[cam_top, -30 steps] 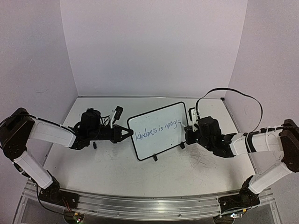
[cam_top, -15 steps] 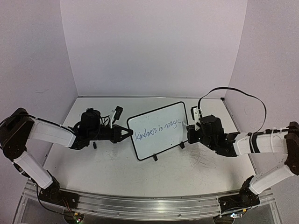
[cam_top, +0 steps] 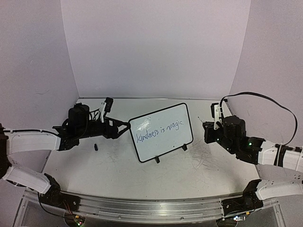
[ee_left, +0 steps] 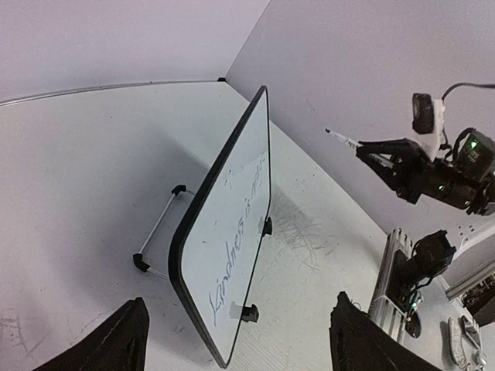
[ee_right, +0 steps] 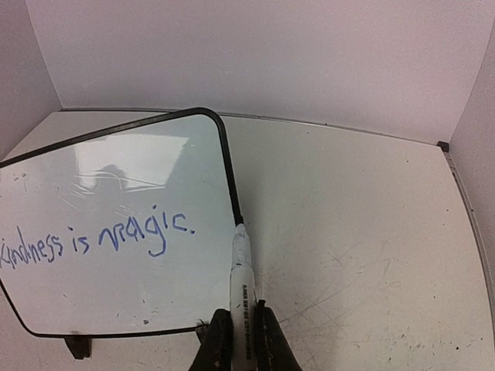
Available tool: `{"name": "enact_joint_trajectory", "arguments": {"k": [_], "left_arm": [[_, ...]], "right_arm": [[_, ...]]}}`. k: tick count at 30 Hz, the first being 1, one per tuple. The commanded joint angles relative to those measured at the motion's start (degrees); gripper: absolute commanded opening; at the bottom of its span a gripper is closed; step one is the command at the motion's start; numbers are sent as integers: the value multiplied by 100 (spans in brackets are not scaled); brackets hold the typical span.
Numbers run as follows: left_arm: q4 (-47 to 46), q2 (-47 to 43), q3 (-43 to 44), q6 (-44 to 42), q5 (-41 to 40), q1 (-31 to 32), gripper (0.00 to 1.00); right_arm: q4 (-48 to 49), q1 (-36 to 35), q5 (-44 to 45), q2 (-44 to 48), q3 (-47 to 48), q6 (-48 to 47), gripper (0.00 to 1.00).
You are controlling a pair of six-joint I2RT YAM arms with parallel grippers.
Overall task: Write a sentence on the whiteboard
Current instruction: Place the whiteboard at the center of the board, then pick up the pen cap from the center of the board.
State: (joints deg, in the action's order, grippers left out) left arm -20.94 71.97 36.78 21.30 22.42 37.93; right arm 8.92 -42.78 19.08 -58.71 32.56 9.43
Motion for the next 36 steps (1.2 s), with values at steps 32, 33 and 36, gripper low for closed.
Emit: {"name": "enact_joint_trajectory", "arguments": {"k": [32,33,36], "left_arm": [[5543,2723,2141,2081,-2791,-1256,43],[5536,2696,2076,2110,-2846,-1236,43],[5515,2824,2026,2042,-3034,-1140,37]], "right_arm": [[-435,16,-1160,461,532,-485,0],[-439,15,-1167,456,543,-486,0],[-446,16,-1176,398,607,-494,0]]}}
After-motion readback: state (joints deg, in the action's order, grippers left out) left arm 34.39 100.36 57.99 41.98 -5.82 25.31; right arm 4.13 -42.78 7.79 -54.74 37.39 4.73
